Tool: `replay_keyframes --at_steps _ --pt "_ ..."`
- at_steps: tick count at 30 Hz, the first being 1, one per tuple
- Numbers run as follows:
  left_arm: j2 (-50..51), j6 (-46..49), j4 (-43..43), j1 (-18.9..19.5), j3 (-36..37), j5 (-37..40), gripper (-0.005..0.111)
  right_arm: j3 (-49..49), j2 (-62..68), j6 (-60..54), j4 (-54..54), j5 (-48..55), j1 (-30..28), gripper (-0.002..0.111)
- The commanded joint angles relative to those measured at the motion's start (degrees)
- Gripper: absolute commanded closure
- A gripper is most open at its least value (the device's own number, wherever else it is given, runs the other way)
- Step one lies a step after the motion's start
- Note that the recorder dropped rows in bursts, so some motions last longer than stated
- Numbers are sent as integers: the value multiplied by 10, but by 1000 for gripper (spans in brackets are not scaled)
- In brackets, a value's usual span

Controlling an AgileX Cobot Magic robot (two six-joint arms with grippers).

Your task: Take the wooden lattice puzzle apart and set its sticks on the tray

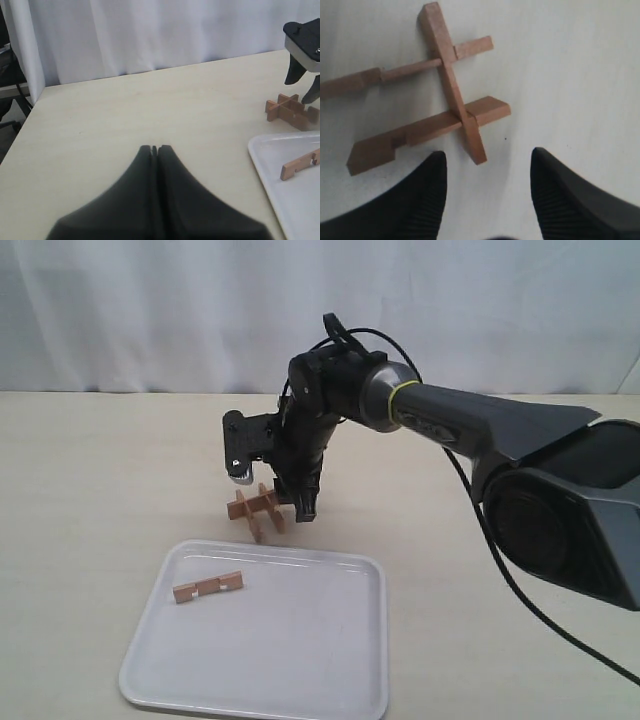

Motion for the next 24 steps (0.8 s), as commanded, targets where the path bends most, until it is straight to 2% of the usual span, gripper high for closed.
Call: replay_keyframes --at_steps 1,4,6,7,9,12,16,24 --pt "0 -5 1 0 1 -5 107 -3 8 -39 -1 -6 -1 59" --pt "0 -5 1 0 1 -5 107 -3 13 -58 1 -12 -1 59" --pt "0 -5 1 0 1 -5 107 -3 15 -72 1 -18 -1 64" --pt "0 -5 1 0 1 -5 107 -3 19 -81 1 -18 -1 72" --pt "0 -5 1 0 1 -5 107 -3 24 -84 1 -19 -1 82" --pt "0 -5 1 0 1 -5 107 -3 26 -95 1 -21 -1 89" --pt "0 -5 1 0 1 -5 107 -3 26 -97 -1 -22 -1 104" --pt "0 -5 1 0 1 -5 107 -3 17 -97 -1 -18 -2 104"
